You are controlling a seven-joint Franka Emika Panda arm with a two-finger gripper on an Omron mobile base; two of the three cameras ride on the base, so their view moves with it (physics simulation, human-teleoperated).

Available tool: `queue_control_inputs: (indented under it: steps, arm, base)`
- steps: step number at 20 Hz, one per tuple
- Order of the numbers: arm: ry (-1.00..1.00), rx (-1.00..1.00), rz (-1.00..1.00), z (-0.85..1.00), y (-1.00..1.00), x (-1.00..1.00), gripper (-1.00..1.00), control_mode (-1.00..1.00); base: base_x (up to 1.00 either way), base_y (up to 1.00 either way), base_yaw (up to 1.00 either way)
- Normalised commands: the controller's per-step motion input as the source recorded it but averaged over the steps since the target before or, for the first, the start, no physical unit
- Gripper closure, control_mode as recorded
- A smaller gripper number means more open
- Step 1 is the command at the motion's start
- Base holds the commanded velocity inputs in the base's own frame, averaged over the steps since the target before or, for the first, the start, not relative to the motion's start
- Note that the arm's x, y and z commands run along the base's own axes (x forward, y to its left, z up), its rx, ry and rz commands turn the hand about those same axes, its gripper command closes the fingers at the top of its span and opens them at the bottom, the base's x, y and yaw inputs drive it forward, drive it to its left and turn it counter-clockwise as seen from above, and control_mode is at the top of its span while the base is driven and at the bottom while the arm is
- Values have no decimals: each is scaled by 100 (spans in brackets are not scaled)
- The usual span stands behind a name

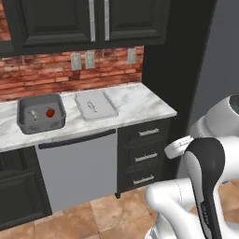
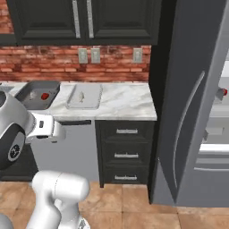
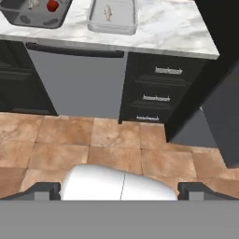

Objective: Place one bell pepper and one fish in each tupperware on the nearby counter, to pack two identical lunches.

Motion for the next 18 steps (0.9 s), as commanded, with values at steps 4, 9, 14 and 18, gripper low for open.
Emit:
queue_control_inputs:
  steps: [4,9,14,18]
  arm:
    - [0,0,0,0,0,0,-100,100]
    - [0,0,0,0,0,0,-100,100]
    - [0,0,0,0,0,0,-100,100]
    - [0,0,0,0,0,0,-100,100]
  base:
    - [-100,-95,8]
    - [-98,-89,7]
    - [-25,-100,0]
    - [6,-100,0]
